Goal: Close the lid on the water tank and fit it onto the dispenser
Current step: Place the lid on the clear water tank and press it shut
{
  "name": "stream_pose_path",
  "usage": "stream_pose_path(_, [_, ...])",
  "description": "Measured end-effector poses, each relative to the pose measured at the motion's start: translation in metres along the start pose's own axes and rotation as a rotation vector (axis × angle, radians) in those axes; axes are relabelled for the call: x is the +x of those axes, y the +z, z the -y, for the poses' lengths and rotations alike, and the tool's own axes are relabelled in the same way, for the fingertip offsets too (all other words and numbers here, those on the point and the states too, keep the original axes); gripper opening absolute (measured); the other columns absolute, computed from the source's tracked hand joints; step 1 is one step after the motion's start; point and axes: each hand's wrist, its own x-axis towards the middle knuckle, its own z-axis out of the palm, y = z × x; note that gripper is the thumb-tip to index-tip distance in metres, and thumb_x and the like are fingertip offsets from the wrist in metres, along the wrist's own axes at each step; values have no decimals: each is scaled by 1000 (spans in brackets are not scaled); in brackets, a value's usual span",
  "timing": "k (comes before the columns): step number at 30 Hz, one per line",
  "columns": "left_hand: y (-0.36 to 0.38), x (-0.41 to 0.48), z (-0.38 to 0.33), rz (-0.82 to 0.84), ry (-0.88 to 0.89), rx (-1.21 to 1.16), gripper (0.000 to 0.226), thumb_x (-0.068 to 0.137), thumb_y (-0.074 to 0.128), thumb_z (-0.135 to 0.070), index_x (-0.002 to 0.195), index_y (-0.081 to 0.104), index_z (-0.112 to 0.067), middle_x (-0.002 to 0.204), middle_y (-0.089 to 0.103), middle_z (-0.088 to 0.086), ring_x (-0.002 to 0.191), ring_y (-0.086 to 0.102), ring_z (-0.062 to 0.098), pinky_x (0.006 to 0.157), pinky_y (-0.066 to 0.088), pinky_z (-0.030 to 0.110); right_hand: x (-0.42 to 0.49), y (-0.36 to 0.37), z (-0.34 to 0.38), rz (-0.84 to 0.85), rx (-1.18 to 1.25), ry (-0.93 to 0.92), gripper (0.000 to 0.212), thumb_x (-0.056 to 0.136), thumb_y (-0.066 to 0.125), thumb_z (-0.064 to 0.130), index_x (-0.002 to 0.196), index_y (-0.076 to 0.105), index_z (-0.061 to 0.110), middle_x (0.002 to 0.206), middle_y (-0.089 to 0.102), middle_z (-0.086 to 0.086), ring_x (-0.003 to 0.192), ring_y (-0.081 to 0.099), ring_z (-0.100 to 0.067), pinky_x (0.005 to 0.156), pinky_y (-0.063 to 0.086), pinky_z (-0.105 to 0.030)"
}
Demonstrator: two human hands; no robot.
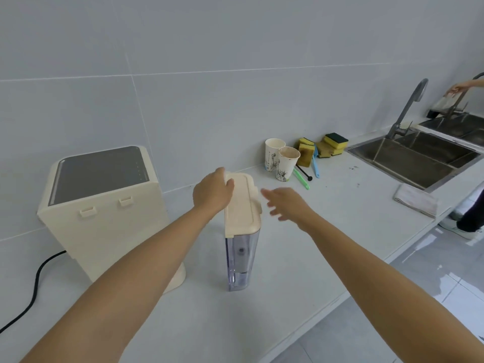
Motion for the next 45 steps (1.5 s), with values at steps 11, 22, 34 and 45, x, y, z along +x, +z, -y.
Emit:
stream_pose_path(11, [31, -55, -17, -37, 362, 280, 44, 84, 53, -38, 97, 60, 3, 104, 66, 17, 104, 56, 32, 82, 44, 40, 39, 22, 51, 126, -441, -395, 44, 94, 38, 32, 137, 40, 20, 153, 28, -5, 141, 23, -18, 114, 18, -32])
stream_pose_path(22, [22, -55, -7, 65, 248, 128, 33, 77, 59, -31, 102, 60, -9, 111, 62, 6, 95, 57, 29, 63, 37, 28, 71, 48, 48, 169, -555, -357, 37, 91, 28, 23, 107, 59, 11, 117, 52, -9, 118, 42, -29, 98, 36, -42])
stream_pose_path(34, [-13, -41, 38, 395, 320, 253, 54, 92, 45, -33, 142, 28, -23, 156, 22, -2, 143, 19, 23, 116, 24, 43, 72, 42, 32, 36, -552, -346, 35, 92, 32, 31, 115, 53, 15, 117, 55, -9, 109, 49, -27, 93, 44, -44])
stream_pose_path(45, [-29, -40, 65, 346, 415, 463, 48, 99, 25, -28, 146, 13, -26, 158, 7, -3, 146, 3, 14, 118, 9, 29, 49, 37, 13, -93, -553, -272, 36, 93, 31, 31, 114, 49, 7, 120, 53, -19, 103, 50, -33, 87, 46, -45])
